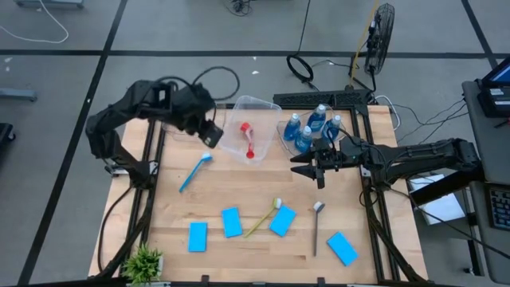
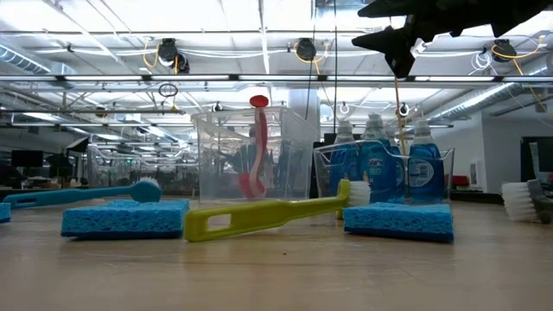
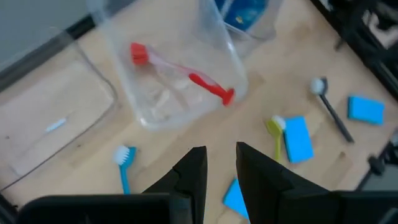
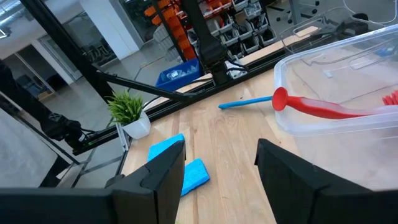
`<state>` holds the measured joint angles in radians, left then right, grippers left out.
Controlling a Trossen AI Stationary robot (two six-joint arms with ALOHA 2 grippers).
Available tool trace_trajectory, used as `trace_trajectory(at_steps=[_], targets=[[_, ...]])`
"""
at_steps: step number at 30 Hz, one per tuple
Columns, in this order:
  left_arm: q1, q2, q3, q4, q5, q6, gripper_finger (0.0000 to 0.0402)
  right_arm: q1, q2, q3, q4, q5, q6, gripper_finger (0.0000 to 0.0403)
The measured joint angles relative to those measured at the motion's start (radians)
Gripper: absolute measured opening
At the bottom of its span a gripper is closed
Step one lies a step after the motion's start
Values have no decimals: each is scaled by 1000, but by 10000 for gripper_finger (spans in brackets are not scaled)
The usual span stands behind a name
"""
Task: Pick & Place Kitchen Sink Supplies
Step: Put the blue dish brush into the transparent container
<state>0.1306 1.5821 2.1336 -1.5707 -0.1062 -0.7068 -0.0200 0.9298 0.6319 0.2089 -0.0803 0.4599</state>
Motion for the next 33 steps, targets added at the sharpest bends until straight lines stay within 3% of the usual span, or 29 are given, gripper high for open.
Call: trace_trajectory(at_steps=[8,17,22,33], targets=[[-167,3,-70,1,-33,-10,88,0,0,0,-9,0,0,185],[-295,-17,-373,1,-50,-75,88,0,0,0,-28,0,49,185],[-301,-38,-527,-2,-50,-91,88,0,0,0,-39,0,52,185],[-202,-127,-765,17,-91,-118,88,0,0,0,-53,0,51,185]])
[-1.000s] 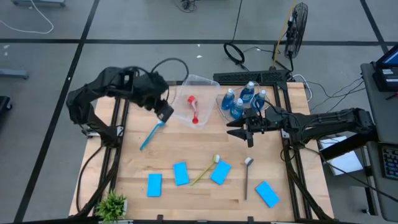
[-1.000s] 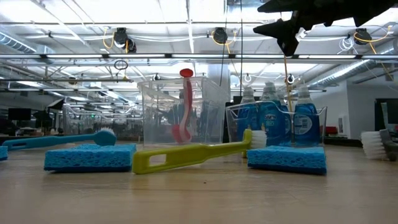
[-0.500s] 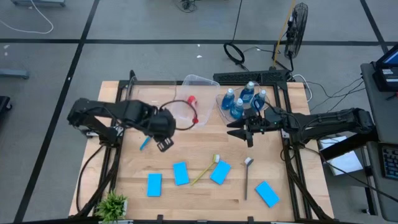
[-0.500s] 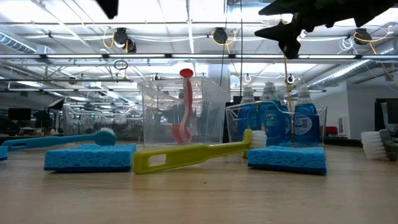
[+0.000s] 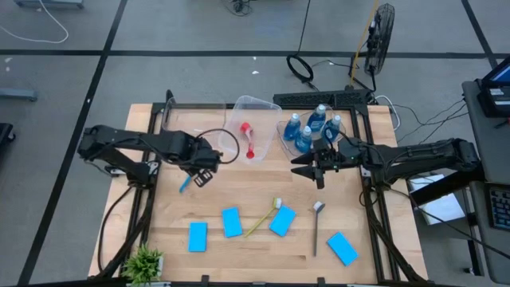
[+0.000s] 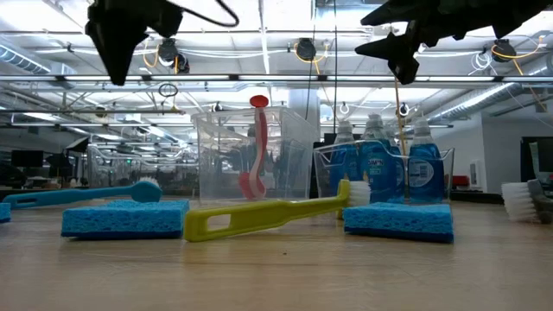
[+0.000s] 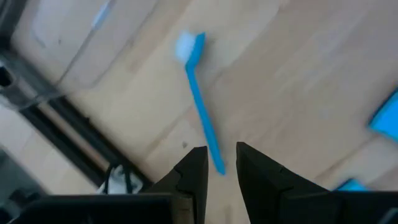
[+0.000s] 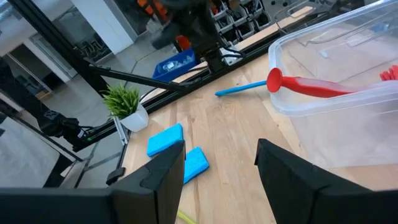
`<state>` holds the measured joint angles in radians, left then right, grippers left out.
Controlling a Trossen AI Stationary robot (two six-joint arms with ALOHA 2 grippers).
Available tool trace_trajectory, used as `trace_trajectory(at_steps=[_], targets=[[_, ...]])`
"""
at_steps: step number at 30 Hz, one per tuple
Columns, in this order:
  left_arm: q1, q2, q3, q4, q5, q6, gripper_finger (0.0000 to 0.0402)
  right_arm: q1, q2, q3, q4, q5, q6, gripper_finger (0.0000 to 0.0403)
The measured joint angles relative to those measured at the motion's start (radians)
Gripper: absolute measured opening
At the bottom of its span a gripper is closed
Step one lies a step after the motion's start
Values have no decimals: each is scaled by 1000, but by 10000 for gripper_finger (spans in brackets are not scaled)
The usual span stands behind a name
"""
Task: Pick & Place Kitchen Sink Supplies
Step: Put the blue dish brush into the transparent container
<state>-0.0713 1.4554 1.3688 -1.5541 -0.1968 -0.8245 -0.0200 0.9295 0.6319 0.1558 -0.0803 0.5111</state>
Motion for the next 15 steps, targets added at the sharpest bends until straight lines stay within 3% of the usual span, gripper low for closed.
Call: trace_trajectory(at_steps=[15], targets=[[148,-288,-211,179,-17,-23,88,0,0,0,-8,0,-7,185]])
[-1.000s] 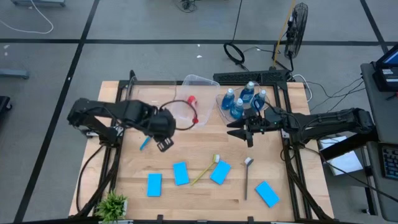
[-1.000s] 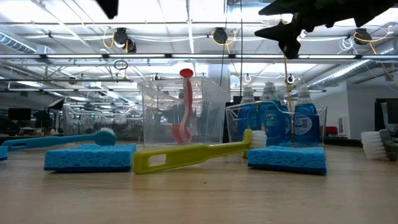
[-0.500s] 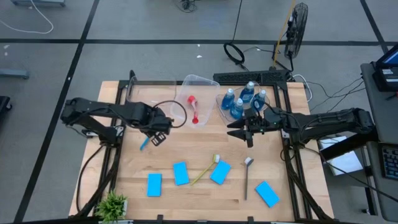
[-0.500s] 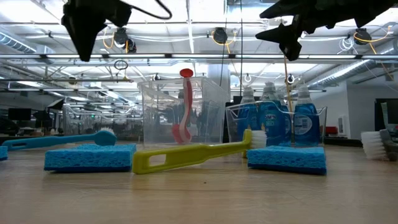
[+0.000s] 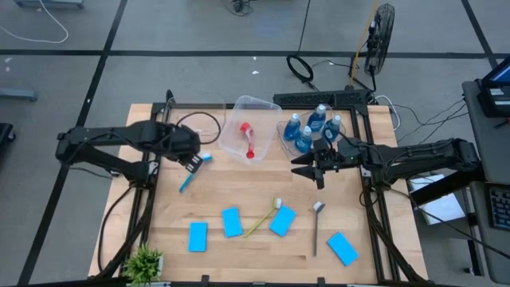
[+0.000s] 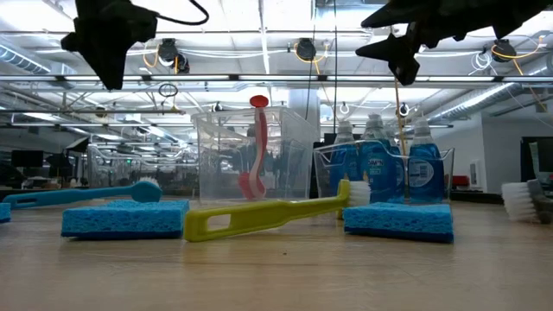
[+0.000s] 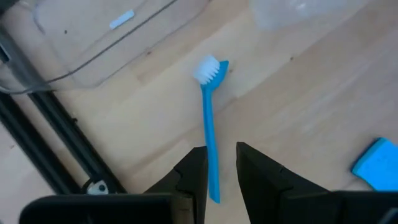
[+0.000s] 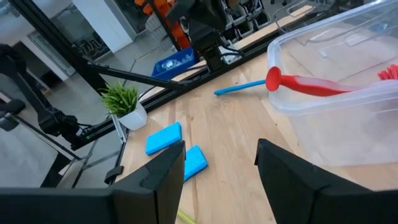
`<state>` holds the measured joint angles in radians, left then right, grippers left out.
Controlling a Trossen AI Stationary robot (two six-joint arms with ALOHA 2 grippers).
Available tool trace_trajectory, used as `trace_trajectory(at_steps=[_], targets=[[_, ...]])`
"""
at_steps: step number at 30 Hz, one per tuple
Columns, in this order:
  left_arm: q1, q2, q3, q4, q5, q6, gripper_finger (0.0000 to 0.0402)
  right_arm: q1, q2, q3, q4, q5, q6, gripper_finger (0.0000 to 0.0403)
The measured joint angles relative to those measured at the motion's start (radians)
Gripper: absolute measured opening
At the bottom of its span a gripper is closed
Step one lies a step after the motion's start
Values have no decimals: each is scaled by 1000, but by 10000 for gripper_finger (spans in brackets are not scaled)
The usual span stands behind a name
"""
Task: Pick & Place Kitchen Sink Supplies
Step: Put the blue dish brush into the transparent container
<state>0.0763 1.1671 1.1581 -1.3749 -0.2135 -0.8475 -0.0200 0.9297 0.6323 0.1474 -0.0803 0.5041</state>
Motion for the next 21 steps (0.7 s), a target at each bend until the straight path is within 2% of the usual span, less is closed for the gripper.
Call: trace_trajectory(at_steps=[7,10,18,21], targets=[[58,-109,-98,103,3,72,89,0,0,0,-1,0,0,185],[80,-128,-151,139,24,116,105,0,0,0,-1,1,0,185],[118,-127,-284,267,32,183,224,0,0,0,-2,1,0,185],[130,-127,-323,325,72,229,264,0,0,0,-2,1,0,185]])
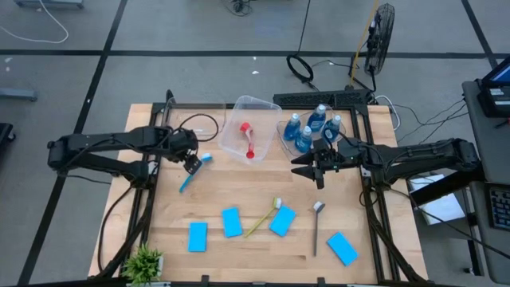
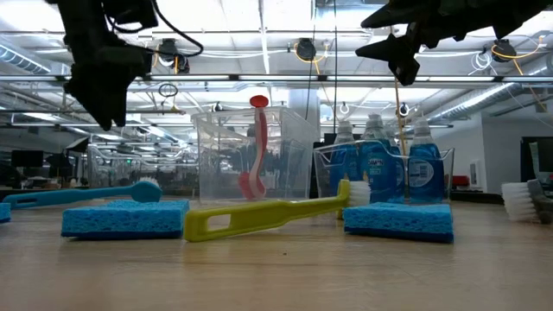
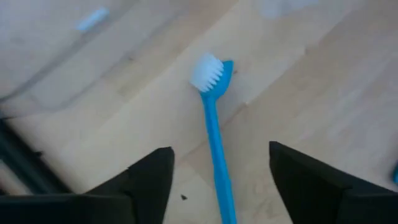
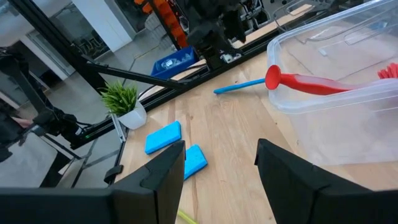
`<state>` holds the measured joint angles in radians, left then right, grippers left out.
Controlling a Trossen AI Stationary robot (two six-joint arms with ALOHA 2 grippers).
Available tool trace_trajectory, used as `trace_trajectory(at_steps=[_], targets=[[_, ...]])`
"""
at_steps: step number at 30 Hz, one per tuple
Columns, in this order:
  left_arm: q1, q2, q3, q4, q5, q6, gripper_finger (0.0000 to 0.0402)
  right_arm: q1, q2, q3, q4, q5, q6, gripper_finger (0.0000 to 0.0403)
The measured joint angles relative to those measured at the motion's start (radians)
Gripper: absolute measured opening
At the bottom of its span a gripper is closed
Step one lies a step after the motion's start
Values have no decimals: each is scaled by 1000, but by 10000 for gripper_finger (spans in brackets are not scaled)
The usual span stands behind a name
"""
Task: Pick & Place Kitchen Sink Supplies
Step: Put the blue dish brush into the transparent container
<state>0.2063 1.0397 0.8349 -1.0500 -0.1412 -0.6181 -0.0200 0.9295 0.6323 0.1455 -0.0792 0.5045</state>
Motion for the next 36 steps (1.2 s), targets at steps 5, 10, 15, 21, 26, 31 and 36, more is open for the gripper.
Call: trace_trajectory(at_steps=[5,10,15,21,26,31,36], targets=[[4,0,-81,79,37,12,299,0,0,0,0,0,0,185],[4,0,-153,154,36,-8,298,0,0,0,0,0,0,185],[4,1,-214,196,16,-38,284,0,0,0,0,0,0,185],[4,1,-269,192,13,-100,284,0,0,0,0,0,0,185],[-5,1,-293,225,17,-130,293,0,0,0,0,0,0,185],[-27,12,-318,312,32,-125,294,0,0,0,0,1,0,185],[-31,59,-334,308,28,-129,294,0,0,0,0,4,0,185]])
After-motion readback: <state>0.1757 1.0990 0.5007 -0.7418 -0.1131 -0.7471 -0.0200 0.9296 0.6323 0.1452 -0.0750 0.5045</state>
